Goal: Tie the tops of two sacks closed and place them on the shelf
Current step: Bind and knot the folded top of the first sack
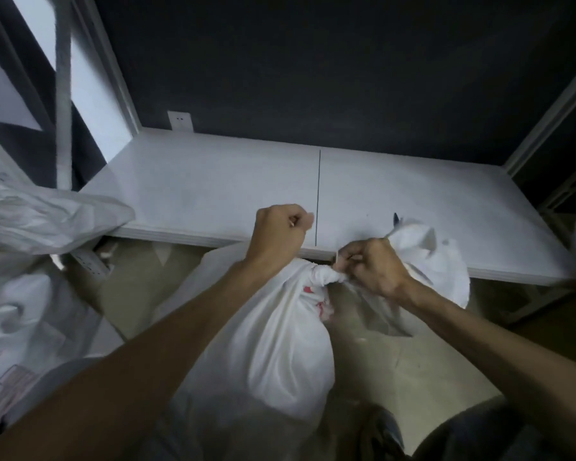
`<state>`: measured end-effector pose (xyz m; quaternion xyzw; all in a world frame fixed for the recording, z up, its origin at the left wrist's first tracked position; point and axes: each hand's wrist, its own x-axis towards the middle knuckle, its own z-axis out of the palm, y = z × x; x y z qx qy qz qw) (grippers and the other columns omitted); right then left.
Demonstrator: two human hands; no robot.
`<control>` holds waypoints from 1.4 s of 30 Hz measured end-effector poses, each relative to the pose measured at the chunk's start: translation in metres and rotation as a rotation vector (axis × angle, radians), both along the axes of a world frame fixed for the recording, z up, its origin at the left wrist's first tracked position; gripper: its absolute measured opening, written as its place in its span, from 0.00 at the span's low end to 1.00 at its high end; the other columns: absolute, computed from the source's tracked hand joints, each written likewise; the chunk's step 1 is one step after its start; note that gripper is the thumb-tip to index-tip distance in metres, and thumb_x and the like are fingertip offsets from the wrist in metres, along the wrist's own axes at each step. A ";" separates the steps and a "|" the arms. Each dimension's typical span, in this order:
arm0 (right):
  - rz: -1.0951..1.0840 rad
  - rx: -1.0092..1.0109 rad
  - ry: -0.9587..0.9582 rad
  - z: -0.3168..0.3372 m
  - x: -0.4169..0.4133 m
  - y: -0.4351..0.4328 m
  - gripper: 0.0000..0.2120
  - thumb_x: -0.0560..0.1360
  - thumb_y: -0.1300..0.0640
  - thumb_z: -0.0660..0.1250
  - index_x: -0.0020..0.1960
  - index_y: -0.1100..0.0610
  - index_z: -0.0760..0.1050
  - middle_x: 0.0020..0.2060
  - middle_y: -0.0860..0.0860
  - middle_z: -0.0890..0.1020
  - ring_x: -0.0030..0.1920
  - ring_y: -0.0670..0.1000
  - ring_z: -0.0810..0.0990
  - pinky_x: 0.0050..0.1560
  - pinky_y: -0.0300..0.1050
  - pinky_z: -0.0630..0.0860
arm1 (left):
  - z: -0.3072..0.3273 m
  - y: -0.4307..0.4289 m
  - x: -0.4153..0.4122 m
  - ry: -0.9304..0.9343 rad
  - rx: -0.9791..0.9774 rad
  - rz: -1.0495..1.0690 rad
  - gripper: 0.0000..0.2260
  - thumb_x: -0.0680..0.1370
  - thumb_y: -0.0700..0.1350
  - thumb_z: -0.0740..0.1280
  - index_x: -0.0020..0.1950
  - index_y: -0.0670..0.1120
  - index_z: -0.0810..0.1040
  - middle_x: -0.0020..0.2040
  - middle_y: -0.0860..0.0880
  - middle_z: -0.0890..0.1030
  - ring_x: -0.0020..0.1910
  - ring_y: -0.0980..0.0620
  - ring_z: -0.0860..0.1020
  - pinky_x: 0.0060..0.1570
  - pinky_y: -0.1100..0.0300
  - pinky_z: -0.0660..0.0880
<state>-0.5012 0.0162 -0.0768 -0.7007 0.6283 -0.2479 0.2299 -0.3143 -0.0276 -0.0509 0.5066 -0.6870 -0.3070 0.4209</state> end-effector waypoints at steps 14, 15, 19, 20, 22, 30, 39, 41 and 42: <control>-0.006 -0.069 -0.011 0.017 0.015 -0.006 0.10 0.67 0.66 0.72 0.34 0.53 0.84 0.30 0.41 0.82 0.35 0.41 0.80 0.55 0.44 0.74 | -0.011 0.010 -0.013 -0.366 -0.169 -0.279 0.10 0.81 0.44 0.63 0.43 0.41 0.77 0.36 0.44 0.80 0.38 0.41 0.75 0.41 0.47 0.75; -0.005 -0.084 -0.001 0.019 0.016 -0.008 0.10 0.67 0.67 0.71 0.35 0.53 0.85 0.32 0.43 0.84 0.38 0.42 0.81 0.58 0.47 0.74 | -0.012 0.008 -0.013 -0.390 -0.221 -0.251 0.10 0.82 0.44 0.63 0.43 0.41 0.77 0.37 0.44 0.79 0.38 0.41 0.75 0.40 0.47 0.74; -0.018 -0.130 0.031 0.018 0.024 -0.018 0.15 0.65 0.66 0.70 0.29 0.47 0.81 0.30 0.38 0.80 0.43 0.45 0.80 0.61 0.56 0.71 | -0.018 0.004 -0.007 -0.450 -0.320 -0.121 0.12 0.81 0.46 0.64 0.42 0.41 0.79 0.37 0.46 0.79 0.38 0.42 0.76 0.37 0.54 0.70; -0.020 -0.150 0.051 0.018 0.025 -0.020 0.17 0.65 0.66 0.70 0.28 0.44 0.78 0.29 0.37 0.78 0.44 0.44 0.79 0.62 0.57 0.70 | -0.018 0.003 -0.006 -0.427 -0.302 -0.102 0.12 0.81 0.46 0.64 0.42 0.42 0.80 0.37 0.46 0.78 0.38 0.43 0.75 0.37 0.55 0.69; -0.020 -0.184 0.067 0.019 0.027 -0.022 0.18 0.65 0.66 0.71 0.29 0.42 0.76 0.29 0.35 0.75 0.47 0.43 0.75 0.62 0.57 0.69 | -0.018 0.000 -0.004 -0.370 -0.269 -0.081 0.13 0.81 0.47 0.65 0.42 0.42 0.82 0.37 0.46 0.80 0.38 0.44 0.76 0.38 0.54 0.71; -0.017 -0.175 0.049 0.025 0.028 -0.023 0.06 0.69 0.63 0.73 0.38 0.53 0.86 0.42 0.43 0.86 0.61 0.47 0.74 0.68 0.48 0.57 | -0.015 0.010 -0.010 0.107 0.149 0.049 0.11 0.80 0.42 0.66 0.39 0.41 0.82 0.29 0.47 0.79 0.30 0.49 0.77 0.37 0.58 0.73; -0.065 -0.123 0.204 0.029 0.028 -0.022 0.07 0.71 0.59 0.71 0.40 0.49 0.84 0.38 0.41 0.83 0.55 0.45 0.76 0.53 0.42 0.53 | -0.015 0.012 -0.017 0.561 0.555 0.029 0.11 0.81 0.41 0.66 0.41 0.38 0.82 0.33 0.46 0.78 0.24 0.55 0.67 0.32 0.62 0.68; -0.046 -0.101 0.241 0.029 0.026 -0.022 0.05 0.71 0.58 0.71 0.40 0.49 0.84 0.42 0.44 0.84 0.60 0.46 0.73 0.54 0.44 0.53 | -0.018 0.013 -0.016 0.518 0.520 0.029 0.12 0.81 0.42 0.66 0.41 0.37 0.82 0.35 0.46 0.80 0.25 0.55 0.68 0.32 0.62 0.70; -0.034 -0.095 0.239 0.029 0.026 -0.021 0.04 0.71 0.57 0.72 0.40 0.49 0.83 0.43 0.45 0.84 0.60 0.47 0.73 0.54 0.45 0.53 | -0.020 0.012 -0.016 0.481 0.476 0.035 0.12 0.81 0.41 0.66 0.41 0.37 0.83 0.36 0.46 0.82 0.25 0.55 0.70 0.33 0.62 0.70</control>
